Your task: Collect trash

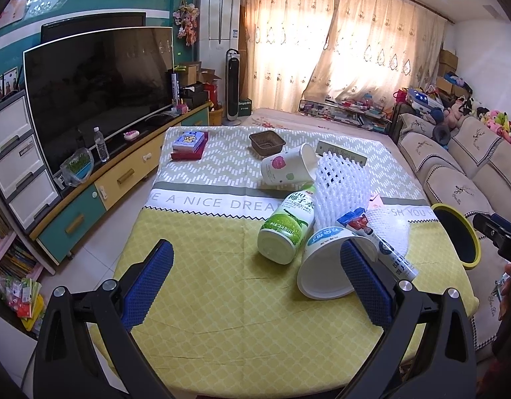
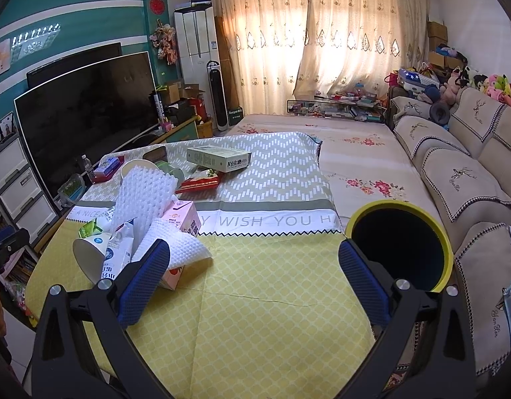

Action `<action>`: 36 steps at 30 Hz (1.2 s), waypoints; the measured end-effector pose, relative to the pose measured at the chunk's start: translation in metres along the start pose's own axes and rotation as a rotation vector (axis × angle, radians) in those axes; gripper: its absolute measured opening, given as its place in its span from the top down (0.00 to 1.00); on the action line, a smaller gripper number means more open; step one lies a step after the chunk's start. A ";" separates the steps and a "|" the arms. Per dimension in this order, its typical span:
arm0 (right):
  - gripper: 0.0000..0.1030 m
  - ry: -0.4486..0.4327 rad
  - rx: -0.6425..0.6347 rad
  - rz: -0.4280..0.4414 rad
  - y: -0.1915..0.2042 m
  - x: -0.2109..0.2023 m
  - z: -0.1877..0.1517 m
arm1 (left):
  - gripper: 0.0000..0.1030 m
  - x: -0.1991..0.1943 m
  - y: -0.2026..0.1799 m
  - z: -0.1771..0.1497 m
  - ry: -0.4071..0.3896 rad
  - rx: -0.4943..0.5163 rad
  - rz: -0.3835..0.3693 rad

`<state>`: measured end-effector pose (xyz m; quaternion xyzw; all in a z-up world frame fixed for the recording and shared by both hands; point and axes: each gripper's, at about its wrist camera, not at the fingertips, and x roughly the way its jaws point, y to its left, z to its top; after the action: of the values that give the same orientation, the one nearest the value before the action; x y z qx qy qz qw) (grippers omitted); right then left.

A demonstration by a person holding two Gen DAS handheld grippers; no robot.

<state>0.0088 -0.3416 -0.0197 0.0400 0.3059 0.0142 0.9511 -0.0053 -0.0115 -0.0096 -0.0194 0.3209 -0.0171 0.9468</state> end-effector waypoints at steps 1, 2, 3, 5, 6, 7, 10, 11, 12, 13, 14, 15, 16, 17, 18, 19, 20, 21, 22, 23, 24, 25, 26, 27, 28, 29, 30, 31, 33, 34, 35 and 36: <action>0.06 0.000 0.002 0.000 0.000 0.000 0.000 | 0.04 0.000 0.000 0.000 -0.001 -0.001 0.000; 0.06 -0.001 0.000 -0.001 0.000 0.000 0.000 | 0.04 0.000 -0.001 0.000 -0.001 0.000 -0.002; 0.06 -0.001 0.002 0.000 -0.001 0.000 -0.001 | 0.04 0.000 -0.001 0.000 -0.001 0.000 -0.001; 0.06 -0.002 0.004 0.001 -0.002 0.000 -0.001 | 0.04 0.000 -0.001 0.000 -0.001 -0.001 0.000; 0.06 -0.001 0.003 0.001 -0.002 0.000 -0.001 | 0.04 0.000 -0.001 0.000 0.000 -0.001 -0.001; 0.06 -0.001 0.003 0.000 -0.002 0.000 -0.001 | 0.04 -0.001 -0.001 0.000 0.000 0.000 -0.001; 0.06 -0.002 0.004 0.002 -0.002 0.000 -0.001 | 0.04 0.000 -0.001 -0.001 0.000 0.000 -0.001; 0.06 -0.002 0.005 0.001 -0.002 0.000 -0.001 | 0.04 -0.001 -0.001 -0.001 0.000 0.000 -0.002; 0.06 -0.002 0.005 0.001 -0.002 0.000 -0.001 | 0.04 -0.001 -0.001 -0.001 0.000 0.000 -0.002; 0.06 0.000 0.004 0.000 -0.002 0.000 -0.001 | 0.04 0.000 -0.002 -0.001 0.001 0.001 -0.004; 0.06 -0.001 0.003 0.000 -0.002 0.000 -0.001 | 0.04 -0.001 -0.002 -0.002 0.002 0.001 -0.004; 0.06 -0.001 0.004 0.001 -0.002 0.000 -0.001 | 0.04 -0.001 -0.002 -0.002 0.003 0.001 -0.005; 0.06 -0.002 0.005 0.002 -0.002 0.000 -0.001 | 0.04 -0.001 -0.003 -0.002 0.003 0.001 -0.005; 0.06 -0.001 0.005 0.002 -0.002 0.000 -0.001 | 0.04 -0.001 -0.003 -0.002 0.004 0.001 -0.005; 0.06 -0.002 0.004 0.001 -0.002 0.000 -0.002 | 0.04 -0.001 -0.002 -0.003 0.005 0.001 -0.005; 0.06 -0.002 0.005 0.001 -0.003 0.000 -0.002 | 0.04 -0.001 -0.003 -0.003 0.004 0.001 -0.005; 0.06 -0.001 0.005 0.001 -0.002 0.000 -0.001 | 0.04 -0.001 -0.003 -0.003 0.004 0.001 -0.005; 0.06 -0.001 0.004 0.001 -0.002 0.000 -0.002 | 0.04 -0.001 -0.003 -0.003 0.004 0.001 -0.004; 0.06 -0.002 0.004 0.001 -0.002 0.000 -0.001 | 0.04 -0.001 -0.002 -0.003 0.004 0.001 -0.004; 0.06 -0.002 0.005 0.001 -0.003 0.000 -0.001 | 0.04 -0.001 -0.002 -0.003 0.004 0.000 -0.004; 0.06 -0.001 0.004 0.001 -0.002 0.000 -0.001 | 0.04 -0.001 -0.002 -0.003 0.004 0.001 -0.004; 0.06 -0.002 0.003 0.001 -0.002 0.000 -0.001 | 0.04 -0.001 -0.002 -0.003 0.005 0.001 -0.004; 0.06 -0.002 0.004 0.001 -0.003 0.000 -0.002 | 0.04 -0.001 -0.002 -0.003 0.005 0.001 -0.004; 0.06 -0.002 0.005 0.002 -0.003 0.000 -0.001 | 0.04 -0.001 -0.002 -0.003 0.005 0.001 -0.004; 0.06 -0.002 0.005 0.001 -0.002 0.000 -0.001 | 0.04 -0.001 -0.002 -0.003 0.005 0.001 -0.005; 0.06 -0.002 0.004 0.001 -0.002 0.000 -0.001 | 0.04 -0.001 -0.002 -0.003 0.005 0.001 -0.004; 0.06 -0.002 0.004 0.001 -0.003 0.000 -0.001 | 0.04 -0.001 -0.002 -0.003 0.005 0.001 -0.004; 0.06 -0.002 0.005 0.002 -0.003 0.000 -0.001 | 0.04 -0.001 -0.002 -0.003 0.004 0.002 -0.004; 0.06 -0.002 0.005 0.001 -0.003 0.000 -0.001 | 0.04 -0.001 -0.002 -0.003 0.005 0.001 -0.004; 0.06 -0.002 0.004 0.002 -0.003 0.000 -0.001 | 0.04 -0.001 -0.002 -0.003 0.005 0.001 -0.004; 0.06 -0.002 0.005 0.002 -0.003 0.000 -0.001 | 0.04 -0.001 -0.002 -0.003 0.006 0.001 -0.004; 0.06 -0.002 0.005 0.003 -0.003 0.000 -0.002 | 0.04 -0.001 -0.002 -0.003 0.006 0.002 -0.003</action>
<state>0.0079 -0.3444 -0.0211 0.0428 0.3051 0.0147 0.9513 -0.0079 -0.0137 -0.0110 -0.0191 0.3238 -0.0188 0.9457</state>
